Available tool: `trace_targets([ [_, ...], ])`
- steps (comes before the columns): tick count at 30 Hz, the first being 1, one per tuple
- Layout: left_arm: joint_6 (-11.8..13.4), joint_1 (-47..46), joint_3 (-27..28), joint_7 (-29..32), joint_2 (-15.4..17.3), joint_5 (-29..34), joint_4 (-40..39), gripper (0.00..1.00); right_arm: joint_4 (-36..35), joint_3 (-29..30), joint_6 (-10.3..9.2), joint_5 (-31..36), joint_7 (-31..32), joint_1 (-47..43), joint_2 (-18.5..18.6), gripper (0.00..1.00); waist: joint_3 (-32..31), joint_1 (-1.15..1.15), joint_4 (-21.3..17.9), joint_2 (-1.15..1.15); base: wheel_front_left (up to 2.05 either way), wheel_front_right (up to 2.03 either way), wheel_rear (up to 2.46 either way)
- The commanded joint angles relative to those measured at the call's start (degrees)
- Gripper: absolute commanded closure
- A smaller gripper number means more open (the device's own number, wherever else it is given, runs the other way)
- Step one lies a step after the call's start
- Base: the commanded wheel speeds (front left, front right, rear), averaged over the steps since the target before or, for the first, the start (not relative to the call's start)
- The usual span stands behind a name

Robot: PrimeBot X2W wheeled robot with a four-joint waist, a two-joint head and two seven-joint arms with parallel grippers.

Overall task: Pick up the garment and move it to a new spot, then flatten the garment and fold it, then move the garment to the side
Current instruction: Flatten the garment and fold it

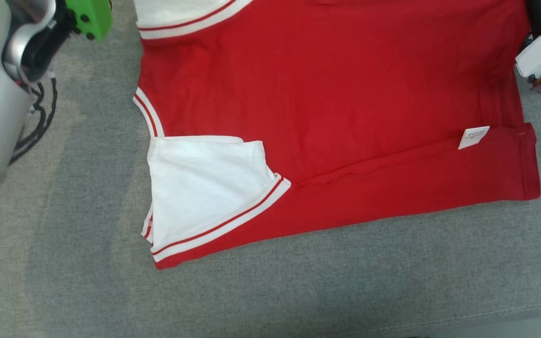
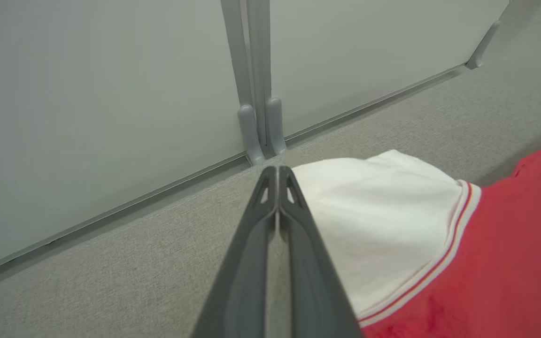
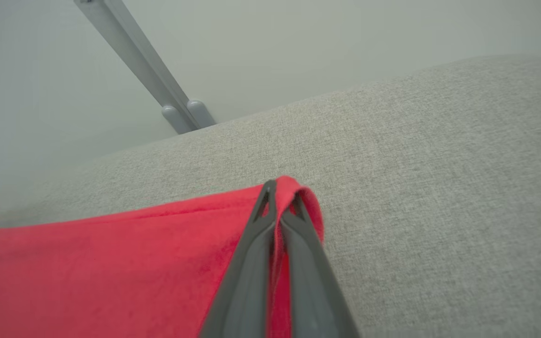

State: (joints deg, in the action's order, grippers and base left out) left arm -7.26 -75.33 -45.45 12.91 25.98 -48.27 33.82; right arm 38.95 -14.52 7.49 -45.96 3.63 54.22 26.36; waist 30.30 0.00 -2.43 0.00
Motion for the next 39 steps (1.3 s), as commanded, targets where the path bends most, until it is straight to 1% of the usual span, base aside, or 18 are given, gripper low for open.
trace_targets([
  [1, 0.0, 2.1, 0.4, -0.8, 0.7, -1.0, -1.1, 1.00, -1.0, -0.3, 0.00, -0.8, -0.4, -1.9, 0.6, 1.00, -1.3, 0.00, 0.9, 0.00, 0.00, 0.00, 0.00],
  [5, 0.2, 8.2, 1.1, -2.3, 2.6, -3.5, -6.0, 1.00, -4.8, -0.4, 0.00, -2.9, -0.8, -6.3, 2.5, 1.00, -2.7, 0.00, 1.8, 0.00, 0.00, 0.00, 0.00],
  [9, 2.1, 15.3, 2.1, -3.7, 5.2, -5.8, -13.4, 1.00, -8.2, -0.2, 0.00, -4.4, -1.6, -11.2, 4.3, 1.00, -3.7, 0.00, 2.6, 0.00, 0.00, 0.00, 0.00],
  [13, 5.1, 22.0, 3.1, -4.5, 8.0, -7.7, -21.6, 1.00, -11.0, 0.7, 0.00, -5.5, -2.3, -15.7, 6.0, 1.00, -4.5, 0.00, 3.4, 0.00, 0.00, 0.00, 0.00],
  [14, 6.2, 24.1, 3.4, -4.8, 8.8, -8.2, -24.4, 1.00, -11.8, 1.1, 0.00, -5.8, -2.4, -17.1, 6.5, 1.00, -4.7, 0.00, 3.6, 0.00, 0.00, 0.00, 0.00],
  [20, 11.3, 33.9, 3.9, -6.1, 12.4, -10.0, -35.7, 1.00, -15.5, 2.7, 0.00, -6.0, -2.8, -22.8, 7.7, 1.00, -5.4, 0.00, 4.0, 0.00, 0.00, 0.00, 0.00],
  [24, 14.5, 39.7, 4.2, -7.7, 14.4, -10.3, -41.4, 1.00, -17.8, 4.1, 0.00, -5.8, -2.9, -26.6, 8.2, 1.00, -5.8, 0.00, 4.2, 0.00, 0.00, 0.00, 0.00],
  [28, 17.2, 45.1, 4.1, -9.3, 15.6, -10.9, -45.7, 1.00, -19.9, 6.0, 0.00, -5.3, -2.4, -30.5, 8.3, 1.00, -5.8, 0.00, 4.5, 0.00, 0.00, 0.00, 0.00],
  [30, 18.1, 47.2, 3.9, -9.6, 16.1, -11.2, -47.0, 1.00, -20.9, 7.0, 0.00, -5.1, -2.2, -32.3, 8.1, 1.00, -5.7, 0.00, 4.7, 0.00, 0.00, 0.00, 0.00],
  [35, 18.9, 51.1, 3.0, -10.3, 16.7, -11.8, -47.9, 1.00, -23.2, 9.5, 0.00, -4.0, -1.6, -36.2, 7.5, 1.00, -5.2, 0.00, 5.2, 0.00, 0.00, 0.00, 0.00],
  [39, 18.8, 52.6, 1.6, -10.5, 15.4, -11.7, -47.3, 1.00, -24.6, 11.2, 0.00, -3.0, -0.3, -38.4, 6.6, 1.00, -5.1, 0.00, 5.6, 0.00, 0.00, 0.00, 0.00],
])
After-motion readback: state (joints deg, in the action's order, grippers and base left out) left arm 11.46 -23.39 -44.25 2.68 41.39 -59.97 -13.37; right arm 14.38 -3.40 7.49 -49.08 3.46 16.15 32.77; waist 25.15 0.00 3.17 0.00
